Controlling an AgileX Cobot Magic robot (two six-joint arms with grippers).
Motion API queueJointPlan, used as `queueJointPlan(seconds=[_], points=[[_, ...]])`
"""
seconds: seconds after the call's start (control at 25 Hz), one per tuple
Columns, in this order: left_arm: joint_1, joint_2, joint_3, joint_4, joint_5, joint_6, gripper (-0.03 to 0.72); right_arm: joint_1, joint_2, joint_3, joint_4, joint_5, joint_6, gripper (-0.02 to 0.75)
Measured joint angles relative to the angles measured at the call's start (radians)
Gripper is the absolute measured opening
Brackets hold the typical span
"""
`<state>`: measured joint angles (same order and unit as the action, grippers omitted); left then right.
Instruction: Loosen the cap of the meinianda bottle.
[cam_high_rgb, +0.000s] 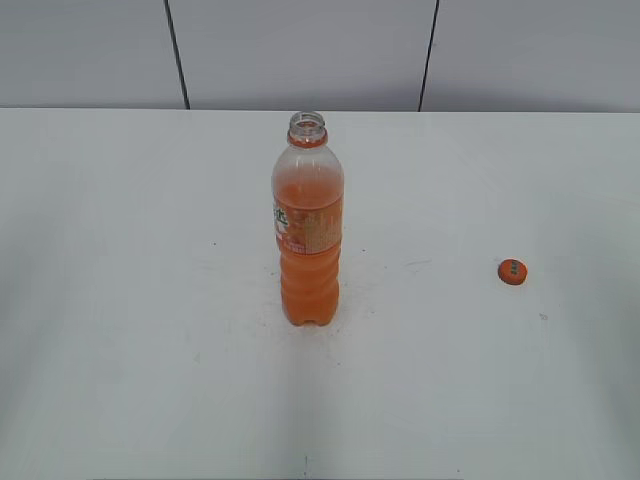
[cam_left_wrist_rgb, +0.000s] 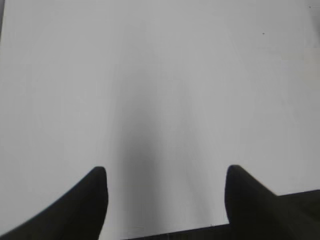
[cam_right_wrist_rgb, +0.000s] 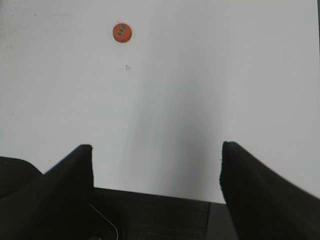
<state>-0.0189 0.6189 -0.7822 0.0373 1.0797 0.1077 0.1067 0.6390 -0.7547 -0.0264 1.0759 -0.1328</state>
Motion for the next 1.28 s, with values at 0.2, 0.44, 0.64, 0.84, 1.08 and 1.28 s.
queueJointPlan(seconds=[0.2, 0.44, 0.64, 0.84, 1.08, 1.28], points=[[0.000, -0.124, 0.141, -0.037, -0.009, 0.000, 0.453, 0.000, -0.151, 0.153, -0.018, -0.001, 0.013, 0.592], [0.000, -0.232, 0.213, -0.037, -0.038, 0.000, 0.447, 0.000, -0.321, 0.290, -0.020, -0.015, 0.032, 0.592], [0.000, -0.346, 0.213, -0.037, -0.042, 0.000, 0.446, 0.000, -0.473, 0.312, -0.019, -0.047, 0.037, 0.592], [0.000, -0.497, 0.213, -0.037, -0.044, 0.000, 0.446, 0.000, -0.637, 0.312, -0.019, -0.052, 0.038, 0.592], [0.000, -0.611, 0.213, -0.037, -0.043, 0.000, 0.446, 0.000, -0.647, 0.312, -0.019, -0.054, 0.041, 0.592], [0.000, -0.606, 0.213, -0.037, -0.043, 0.000, 0.446, 0.000, -0.647, 0.312, -0.022, -0.055, 0.041, 0.592]])
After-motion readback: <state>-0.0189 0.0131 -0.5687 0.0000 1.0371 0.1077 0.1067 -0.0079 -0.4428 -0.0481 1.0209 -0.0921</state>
